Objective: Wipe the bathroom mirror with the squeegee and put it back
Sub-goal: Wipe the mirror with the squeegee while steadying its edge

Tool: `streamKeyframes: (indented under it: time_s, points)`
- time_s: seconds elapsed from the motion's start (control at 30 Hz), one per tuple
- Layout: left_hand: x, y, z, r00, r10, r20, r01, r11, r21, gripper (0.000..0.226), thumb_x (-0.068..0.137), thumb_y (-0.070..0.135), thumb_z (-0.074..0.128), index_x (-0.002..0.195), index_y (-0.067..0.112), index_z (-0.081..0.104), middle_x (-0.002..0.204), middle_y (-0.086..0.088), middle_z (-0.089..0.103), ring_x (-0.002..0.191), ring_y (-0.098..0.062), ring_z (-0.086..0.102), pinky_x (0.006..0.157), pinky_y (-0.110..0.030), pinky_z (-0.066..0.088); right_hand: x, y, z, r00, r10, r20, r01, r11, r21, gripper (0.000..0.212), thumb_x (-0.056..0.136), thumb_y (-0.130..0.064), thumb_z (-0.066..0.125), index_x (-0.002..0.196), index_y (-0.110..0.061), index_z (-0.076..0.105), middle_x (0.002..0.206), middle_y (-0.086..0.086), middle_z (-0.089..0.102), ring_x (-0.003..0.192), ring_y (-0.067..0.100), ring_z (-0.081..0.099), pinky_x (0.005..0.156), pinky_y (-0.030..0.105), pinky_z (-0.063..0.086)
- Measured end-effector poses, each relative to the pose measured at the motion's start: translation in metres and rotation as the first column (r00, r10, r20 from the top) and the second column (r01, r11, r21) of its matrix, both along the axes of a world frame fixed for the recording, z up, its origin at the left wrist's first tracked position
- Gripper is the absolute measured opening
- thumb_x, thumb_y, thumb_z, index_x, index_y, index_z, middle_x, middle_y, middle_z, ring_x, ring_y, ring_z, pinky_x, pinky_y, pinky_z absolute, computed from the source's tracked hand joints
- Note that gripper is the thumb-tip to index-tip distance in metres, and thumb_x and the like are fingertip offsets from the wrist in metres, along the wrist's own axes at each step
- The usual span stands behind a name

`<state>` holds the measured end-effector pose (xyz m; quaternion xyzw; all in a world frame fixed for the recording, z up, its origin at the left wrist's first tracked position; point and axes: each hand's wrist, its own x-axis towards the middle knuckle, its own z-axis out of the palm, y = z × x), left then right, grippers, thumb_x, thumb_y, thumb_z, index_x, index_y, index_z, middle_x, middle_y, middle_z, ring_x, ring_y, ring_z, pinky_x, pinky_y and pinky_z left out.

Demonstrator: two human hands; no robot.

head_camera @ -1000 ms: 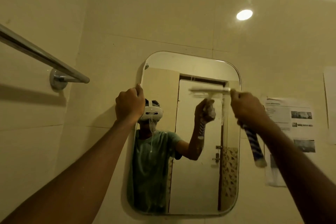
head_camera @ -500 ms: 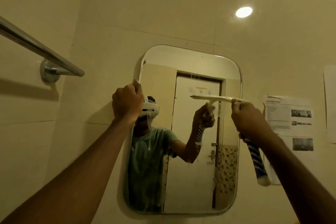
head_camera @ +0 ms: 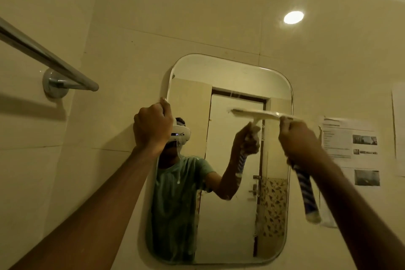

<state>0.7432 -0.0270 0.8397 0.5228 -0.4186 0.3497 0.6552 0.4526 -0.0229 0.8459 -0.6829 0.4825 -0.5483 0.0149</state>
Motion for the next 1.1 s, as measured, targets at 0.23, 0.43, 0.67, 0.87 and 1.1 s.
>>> streamKeyframes:
  time_s: [0.23,0.43,0.67,0.87,1.1]
  points:
    - [0.002,0.002,-0.004,1.000,0.017,0.018,-0.018,1.000,0.026,0.056,0.102,0.030,0.032,0.062,0.003,0.060,0.049,-0.007,0.051,0.042,-0.022,0.050,0.044,-0.020,0.025,-0.004,0.011,0.023,0.999,-0.043,-0.007,0.043,0.999,0.022,0.048,0.103,-0.041,0.029,0.074,-0.009,0.051,0.063,0.007,0.051,0.049,0.017,0.049,0.048,0.028,0.046]
    - [0.000,0.001,-0.018,0.999,0.035,-0.007,-0.035,0.999,0.014,0.054,0.102,0.028,0.034,0.065,0.000,0.061,0.053,-0.007,0.053,0.045,-0.016,0.045,0.043,-0.016,0.021,-0.009,-0.002,0.062,0.999,-0.052,0.015,0.052,0.997,-0.054,0.046,0.104,-0.039,0.030,0.078,-0.007,0.052,0.062,0.006,0.051,0.048,0.016,0.049,0.046,0.027,0.044]
    - [-0.005,0.007,-0.025,1.000,0.013,-0.021,-0.012,0.999,0.036,0.055,0.102,0.029,0.032,0.068,0.000,0.063,0.053,-0.010,0.055,0.045,-0.022,0.052,0.041,-0.017,0.024,-0.009,-0.008,-0.061,1.000,0.025,0.009,-0.025,1.000,0.009,0.045,0.104,-0.033,0.029,0.075,-0.010,0.053,0.056,0.005,0.050,0.042,0.012,0.044,0.042,0.024,0.040]
    - [-0.009,0.009,-0.031,0.999,0.002,-0.033,0.000,0.999,0.052,0.056,0.102,0.028,0.033,0.061,0.002,0.059,0.045,-0.006,0.047,0.038,-0.021,0.048,0.041,-0.020,0.033,-0.018,0.004,0.009,1.000,0.005,0.013,-0.005,1.000,-0.002,0.045,0.104,-0.038,0.029,0.075,-0.012,0.052,0.059,0.004,0.050,0.044,0.013,0.047,0.041,0.023,0.042]
    - [-0.011,0.007,-0.032,0.998,0.032,-0.057,-0.030,0.999,0.040,0.056,0.102,0.029,0.032,0.064,0.001,0.063,0.049,-0.010,0.054,0.042,-0.024,0.051,0.046,-0.026,0.043,-0.013,-0.008,0.076,1.000,-0.012,0.029,0.014,0.997,-0.078,0.037,0.104,-0.033,0.030,0.090,-0.007,0.053,0.066,0.007,0.054,0.048,0.017,0.054,0.045,0.028,0.048]
